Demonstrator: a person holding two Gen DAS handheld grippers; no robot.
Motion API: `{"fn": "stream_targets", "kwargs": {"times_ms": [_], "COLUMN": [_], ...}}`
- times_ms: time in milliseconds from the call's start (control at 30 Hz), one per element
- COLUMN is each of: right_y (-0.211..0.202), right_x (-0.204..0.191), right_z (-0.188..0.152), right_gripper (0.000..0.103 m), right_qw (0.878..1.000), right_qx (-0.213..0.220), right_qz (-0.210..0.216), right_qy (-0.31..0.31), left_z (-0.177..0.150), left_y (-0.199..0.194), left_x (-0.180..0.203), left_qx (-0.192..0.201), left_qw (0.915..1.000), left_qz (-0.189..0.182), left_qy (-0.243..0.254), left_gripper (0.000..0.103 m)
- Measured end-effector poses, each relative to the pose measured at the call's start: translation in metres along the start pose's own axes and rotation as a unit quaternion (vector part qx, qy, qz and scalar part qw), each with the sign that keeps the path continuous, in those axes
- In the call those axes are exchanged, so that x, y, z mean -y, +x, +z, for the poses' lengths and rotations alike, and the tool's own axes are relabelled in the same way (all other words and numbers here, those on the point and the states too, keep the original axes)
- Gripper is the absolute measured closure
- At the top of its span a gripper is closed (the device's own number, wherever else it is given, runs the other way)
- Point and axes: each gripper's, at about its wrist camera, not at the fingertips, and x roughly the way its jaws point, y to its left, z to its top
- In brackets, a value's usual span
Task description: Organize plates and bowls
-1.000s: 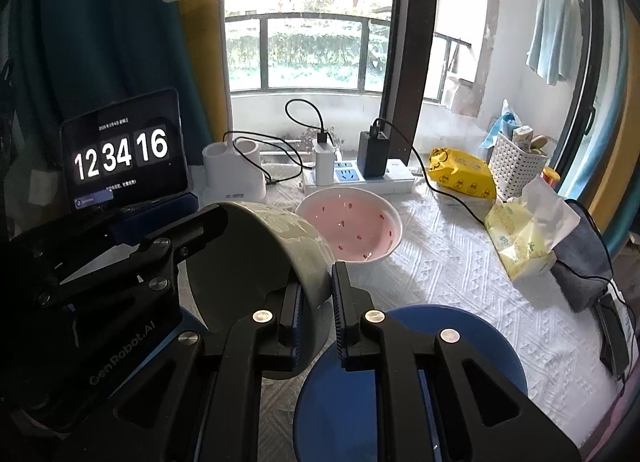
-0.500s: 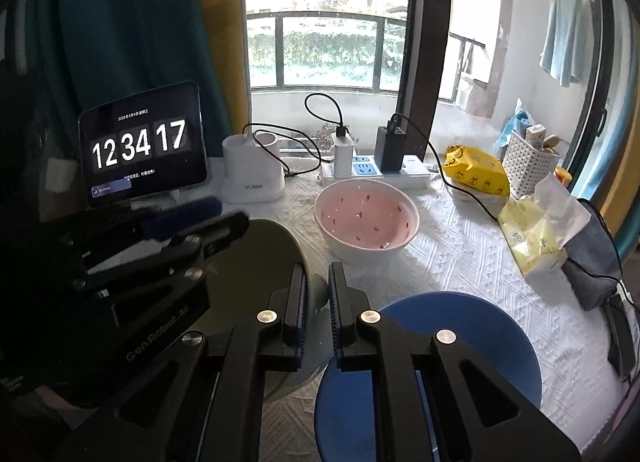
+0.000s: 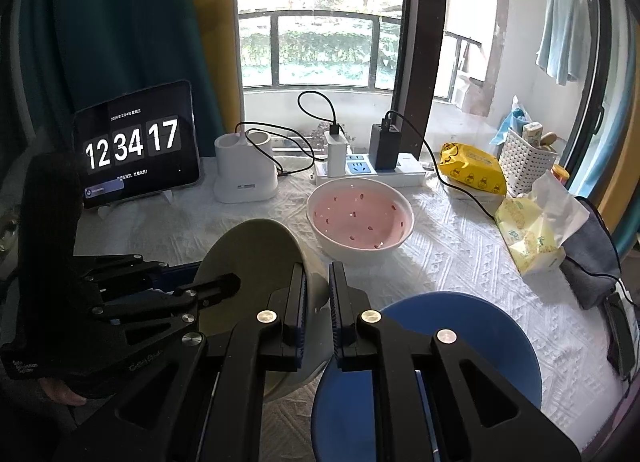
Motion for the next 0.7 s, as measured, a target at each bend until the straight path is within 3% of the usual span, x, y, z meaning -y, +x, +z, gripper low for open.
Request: {"fn": "stream_targets", "kwargs": {"times_ms": [700], "right_y": [-0.046], "right_x": [0.009], "right_z": [0.015], "right_gripper": [0.092], "right_qw": [0.998], "right_qx": [0.054], "right_qz": [0.008], "right_qy": [0.009], "left_z": [0.015], "left_y": [-0.059], "left_x": [0.028], "left_qx": [0.086], "left_qw": [0.9960], "left_qz": [0.024], "left_qy": [0.007], "left_gripper": [0.093]}}
